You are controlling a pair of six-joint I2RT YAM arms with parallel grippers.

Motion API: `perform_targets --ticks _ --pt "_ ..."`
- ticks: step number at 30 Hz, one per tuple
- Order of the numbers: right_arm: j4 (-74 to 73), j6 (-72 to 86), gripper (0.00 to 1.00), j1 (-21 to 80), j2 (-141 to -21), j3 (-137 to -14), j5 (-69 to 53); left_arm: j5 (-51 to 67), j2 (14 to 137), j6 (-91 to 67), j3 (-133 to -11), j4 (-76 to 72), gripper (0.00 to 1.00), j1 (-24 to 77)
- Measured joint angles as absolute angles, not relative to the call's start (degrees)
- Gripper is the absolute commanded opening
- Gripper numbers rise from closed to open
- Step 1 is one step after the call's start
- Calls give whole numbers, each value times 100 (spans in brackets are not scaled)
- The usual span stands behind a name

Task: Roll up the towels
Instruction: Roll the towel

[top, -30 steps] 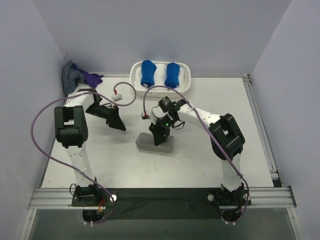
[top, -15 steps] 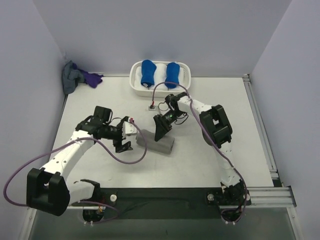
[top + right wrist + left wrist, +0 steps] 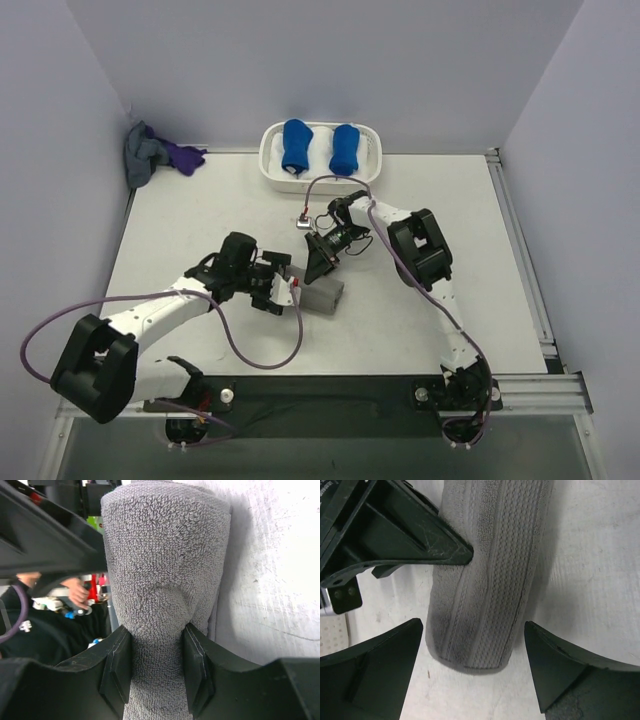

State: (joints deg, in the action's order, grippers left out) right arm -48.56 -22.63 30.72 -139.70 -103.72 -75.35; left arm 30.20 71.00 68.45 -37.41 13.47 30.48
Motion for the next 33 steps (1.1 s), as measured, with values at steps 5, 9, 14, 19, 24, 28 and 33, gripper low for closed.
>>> perform_targets --ticks 5,9,14,19,24,28,33 --pt "-4890 -2228 29 3068 -14046 -10396 -7636 3017 7898 7002 -3769 967 86 3173" --pt "-4890 -2228 39 2987 -14035 -10396 -7537 3017 8313 7015 -4058 950 70 3179" --pt "-4880 -2231 62 2836 -13845 -10396 -7122 3017 8565 6928 -4407 1251 52 3232" --pt "-4772 -2213 100 2707 -13325 -10335 -6139 2908 8770 6672 -4746 1588 50 3336" --pt "-4595 -2141 100 2349 -12095 -9478 -5448 2827 9089 6086 -5242 1994 52 3361" --pt "-4355 -1752 100 2180 -11059 -8589 -5074 2825 9275 5566 -5496 2156 54 3361" --pt "-4069 -1293 93 2261 -10733 -8012 -5039 2827 9456 5081 -5725 2272 55 3356"
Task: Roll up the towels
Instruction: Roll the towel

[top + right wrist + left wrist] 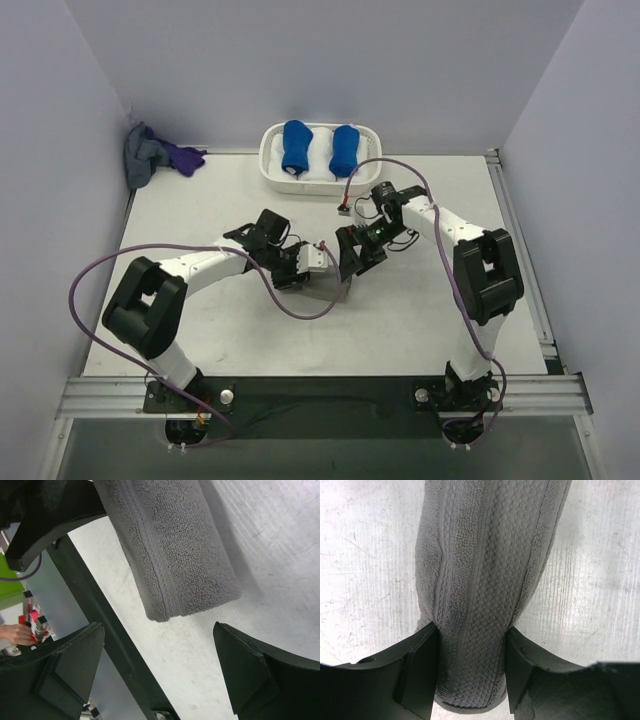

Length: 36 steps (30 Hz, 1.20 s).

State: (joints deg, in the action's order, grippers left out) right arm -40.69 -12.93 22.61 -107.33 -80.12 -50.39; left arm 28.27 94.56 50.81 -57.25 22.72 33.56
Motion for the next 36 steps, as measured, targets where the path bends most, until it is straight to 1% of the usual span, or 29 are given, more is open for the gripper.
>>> perform_targets --ticks 3,4,6,7,9,10,12,13,14,15,16,18,19,20,26,29,30,31,33,36 --pt "-3854 -1020 86 2311 -10733 -7699 -5105 2827 9500 4901 -5782 2294 56 3354" --pt "-3785 -930 82 2327 -10735 -7620 -5133 2827 9522 4836 -5811 2303 57 3354" --pt "-3610 -781 78 2351 -10735 -7474 -5192 2829 9553 4742 -5850 2318 59 3343" --pt "-3514 -714 71 2375 -10739 -7406 -5216 2832 9561 4698 -5857 2316 60 3339" --pt "-3295 -541 65 2405 -10772 -7299 -5264 2840 9570 4630 -5859 2311 62 3330" --pt "-3177 -454 59 2410 -10803 -7255 -5304 2845 9570 4602 -5857 2303 65 3328" --pt "-2947 -283 49 2410 -10908 -7216 -5398 2849 9570 4554 -5841 2279 69 3328" --pt "-2867 -198 41 2410 -10956 -7203 -5430 2849 9561 4536 -5817 2252 73 3328" --pt "-2794 -132 37 2410 -10995 -7175 -5446 2849 9542 4528 -5780 2224 74 3326" --pt "-2749 -47 30 2403 -11021 -7150 -5461 2847 9513 4517 -5732 2204 76 3323" --pt "-2703 1 15 2388 -11043 -7129 -5487 2847 9476 4515 -5686 2171 78 3323" --pt "-2637 115 2 2370 -11052 -7111 -5568 2829 9371 4517 -5542 2069 82 3330" --pt "-2606 165 0 2370 -11052 -7109 -5616 2810 9303 4521 -5454 2012 89 3336" --pt "-2589 213 0 2370 -11052 -7109 -5669 2779 9227 4534 -5354 1944 93 3350" --pt "-2561 403 0 2292 -11244 -7107 -6149 2475 8803 4724 -4783 1603 95 3555" --pt "-2558 458 0 2213 -11386 -7089 -6326 2370 8777 4853 -4681 1452 88 3612" --pt "-2558 464 0 2198 -11417 -7081 -6368 2346 8779 4884 -4670 1415 83 3618" --pt "-2556 471 0 2174 -11430 -7070 -6396 2322 8788 4910 -4670 1389 81 3623" --pt "-2556 473 0 2165 -11432 -7054 -6431 2283 8825 4987 -4670 1326 79 3632" --pt "-2545 499 0 2143 -11432 -7054 -6477 2246 8908 5057 -4665 1240 80 3634"
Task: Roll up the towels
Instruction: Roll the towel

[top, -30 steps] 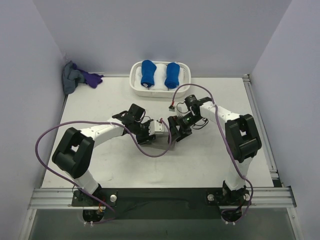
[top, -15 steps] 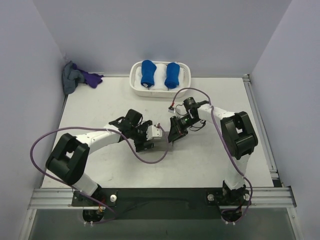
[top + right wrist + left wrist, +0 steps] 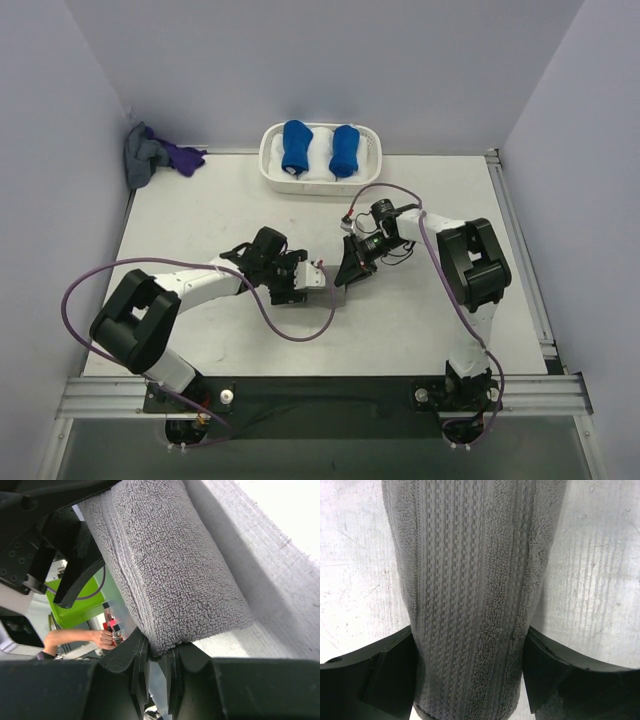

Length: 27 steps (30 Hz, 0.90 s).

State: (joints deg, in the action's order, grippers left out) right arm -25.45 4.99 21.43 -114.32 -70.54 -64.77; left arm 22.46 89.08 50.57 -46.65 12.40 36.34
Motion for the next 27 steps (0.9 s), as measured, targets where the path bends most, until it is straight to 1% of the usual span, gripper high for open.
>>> perform_targets --ticks 2,5,9,12,14,15,17,18,20,21,22,23,24,25,26,27 --pt "-2545 526 0 2130 -11461 -7054 -6508 2228 8949 5100 -4637 1153 84 3642" --pt "-2554 587 0 2091 -11611 -7070 -6613 2088 9028 5153 -4633 1083 87 3721" --pt "-2628 666 0 1981 -11950 -7244 -6818 1890 9102 5229 -4639 1026 87 3835" --pt "-2751 738 0 1855 -12171 -7428 -6928 1791 9183 5260 -4759 1114 84 3898" --pt "-2805 770 0 1772 -12291 -7570 -6967 1776 9277 5258 -4877 1199 80 3909" --pt "-2823 781 0 1728 -12342 -7644 -6978 1772 9325 5256 -4934 1234 74 3909" --pt "-2832 799 0 1653 -12381 -7765 -6967 1761 9426 5249 -5033 1269 70 3913" --pt "-2842 808 0 1634 -12387 -7822 -6941 1758 9470 5240 -5087 1291 67 3916" --pt "-2853 814 0 1614 -12416 -7937 -6871 1745 9570 5175 -5221 1378 64 3920" --pt "-2873 821 0 1610 -12440 -7992 -6840 1734 9612 5146 -5286 1433 60 3920" --pt "-2882 838 0 1610 -12462 -8040 -6820 1726 9647 5111 -5343 1490 48 3920" --pt "-2902 862 4 1608 -12486 -8084 -6794 1719 9675 5050 -5391 1533 39 3920" --pt "-2912 888 25 1605 -12501 -8123 -6779 1710 9708 4971 -5457 1608 30 3918" --pt "-2923 934 35 1597 -12516 -8160 -6759 1699 9762 4875 -5559 1721 11 3918" --pt "-2912 969 42 1581 -12519 -8180 -6731 1693 9832 4748 -5695 1857 5 3918" --pt "-2880 993 56 1551 -12514 -8193 -6702 1693 9907 4595 -5833 1981 0 3918"
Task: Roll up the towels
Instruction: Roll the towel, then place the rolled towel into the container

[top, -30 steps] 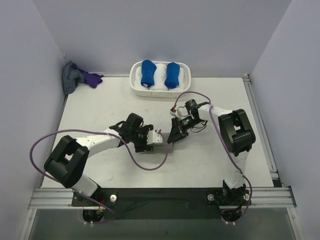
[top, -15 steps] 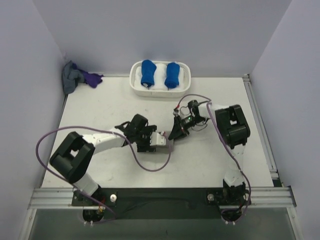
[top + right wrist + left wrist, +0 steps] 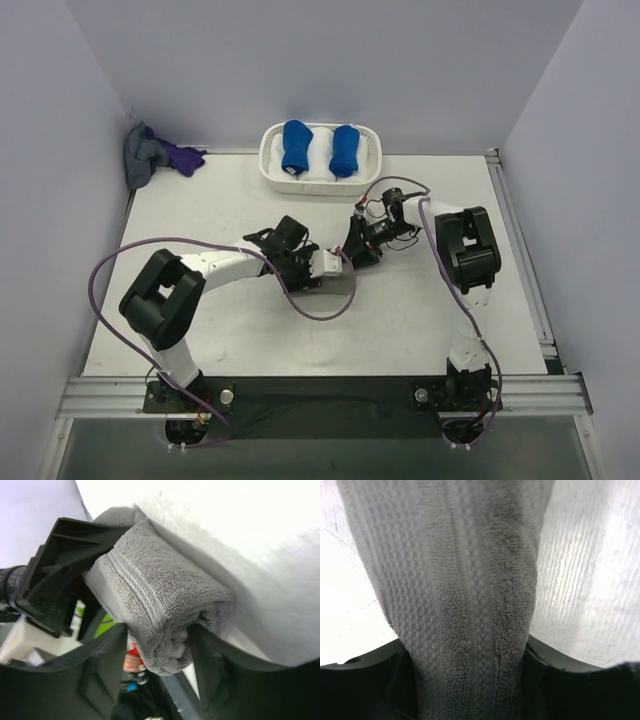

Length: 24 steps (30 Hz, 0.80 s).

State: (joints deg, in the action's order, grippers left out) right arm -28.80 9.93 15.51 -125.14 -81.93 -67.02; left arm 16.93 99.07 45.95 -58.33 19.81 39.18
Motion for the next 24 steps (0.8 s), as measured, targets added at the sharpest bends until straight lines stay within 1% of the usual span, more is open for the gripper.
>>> perform_targets --ticks 2,3,4,6,10,15,19,24 --pt "-2801 1074 76 1448 -12477 -8206 -6608 1715 10027 4233 -6090 2200 0 3920" --pt "-2766 1066 98 1385 -12425 -8204 -6523 1747 10060 4018 -6182 2276 0 3918" --pt "-2742 1066 100 1313 -12355 -8200 -6403 1813 10073 3793 -6248 2355 0 3907" --pt "-2724 1015 100 1122 -12086 -8171 -6191 1959 10075 3245 -6377 2602 0 3859" --pt "-2781 888 100 628 -11205 -8154 -5863 2014 10095 2115 -6772 3085 0 3771" --pt "-2886 753 100 -115 -10141 -8154 -5745 1817 10149 749 -7848 3380 0 3653" --pt "-3013 687 100 -591 -9856 -8110 -5736 1396 10519 -99 -9198 3479 0 3529" --pt "-3168 591 100 -757 -9837 -7940 -5723 731 11577 -862 -11321 3365 0 3253"
